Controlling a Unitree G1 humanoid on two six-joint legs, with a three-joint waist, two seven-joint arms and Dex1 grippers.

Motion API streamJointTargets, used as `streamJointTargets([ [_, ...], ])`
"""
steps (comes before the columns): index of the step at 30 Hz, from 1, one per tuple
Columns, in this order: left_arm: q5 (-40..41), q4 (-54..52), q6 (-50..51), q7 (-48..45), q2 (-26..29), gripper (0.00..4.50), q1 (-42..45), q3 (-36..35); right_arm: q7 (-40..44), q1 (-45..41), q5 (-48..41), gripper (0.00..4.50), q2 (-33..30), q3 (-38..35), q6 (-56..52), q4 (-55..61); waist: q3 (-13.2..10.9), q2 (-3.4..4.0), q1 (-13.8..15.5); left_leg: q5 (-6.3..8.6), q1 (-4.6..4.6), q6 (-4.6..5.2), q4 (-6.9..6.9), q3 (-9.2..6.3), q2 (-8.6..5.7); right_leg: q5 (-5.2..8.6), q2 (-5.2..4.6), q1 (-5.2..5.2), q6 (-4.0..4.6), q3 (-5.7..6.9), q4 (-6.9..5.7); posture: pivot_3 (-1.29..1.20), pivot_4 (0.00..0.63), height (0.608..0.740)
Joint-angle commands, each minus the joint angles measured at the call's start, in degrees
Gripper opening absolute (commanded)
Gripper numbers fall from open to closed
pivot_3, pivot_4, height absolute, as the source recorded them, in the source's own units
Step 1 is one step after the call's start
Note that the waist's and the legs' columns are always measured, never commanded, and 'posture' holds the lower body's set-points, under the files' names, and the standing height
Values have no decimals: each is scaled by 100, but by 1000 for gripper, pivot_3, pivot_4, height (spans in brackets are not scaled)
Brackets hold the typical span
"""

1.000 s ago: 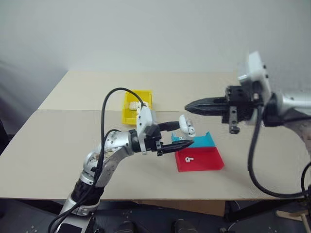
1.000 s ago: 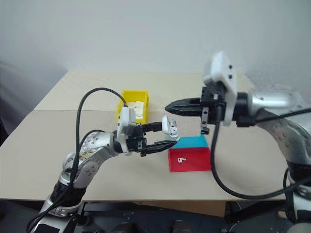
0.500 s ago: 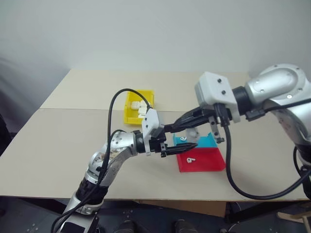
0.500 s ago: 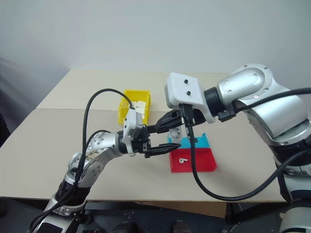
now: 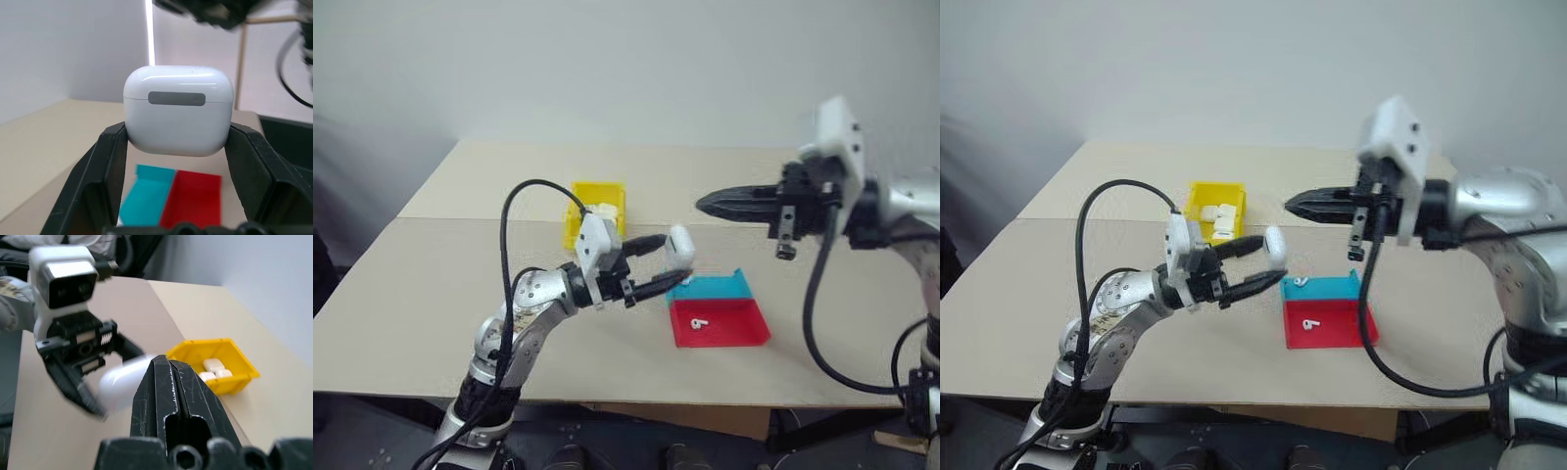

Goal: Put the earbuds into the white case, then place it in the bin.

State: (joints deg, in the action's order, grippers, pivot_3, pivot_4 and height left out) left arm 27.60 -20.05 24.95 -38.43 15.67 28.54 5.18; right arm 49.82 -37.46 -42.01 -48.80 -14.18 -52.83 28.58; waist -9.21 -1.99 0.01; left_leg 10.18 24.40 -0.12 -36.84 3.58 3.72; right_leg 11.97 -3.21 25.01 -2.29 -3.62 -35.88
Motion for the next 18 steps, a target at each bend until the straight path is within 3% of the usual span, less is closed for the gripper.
streamJointTargets([
  [1,-40,175,-80,653,-92,2729,242,-595,-508,794,-198,41,257,-697,102,548,0,0,1,0,0,0,0,-1,0,-2,0,-1,-7,0,1,0,150,740],
  [5,-312,657,83,1483,-191,2729,628,-914,-1067,1163,-453,41,680,-678,106,837,0,0,-90,-1,-7,1,-1,-4,0,-7,6,1,-16,-3,-12,0,150,740],
  [9,-926,1566,343,2513,-323,2729,1199,-966,-1763,920,-632,41,1048,-411,-42,952,0,0,-104,-3,-21,4,-1,-9,0,-7,10,-11,-16,-2,-13,0,150,740],
  [18,-2041,5289,-716,3549,-585,2729,2829,-880,-2169,683,-535,41,1060,73,62,820,-1,-2,-51,-2,19,4,3,-12,-6,-12,4,8,-18,9,7,0,150,740],
])
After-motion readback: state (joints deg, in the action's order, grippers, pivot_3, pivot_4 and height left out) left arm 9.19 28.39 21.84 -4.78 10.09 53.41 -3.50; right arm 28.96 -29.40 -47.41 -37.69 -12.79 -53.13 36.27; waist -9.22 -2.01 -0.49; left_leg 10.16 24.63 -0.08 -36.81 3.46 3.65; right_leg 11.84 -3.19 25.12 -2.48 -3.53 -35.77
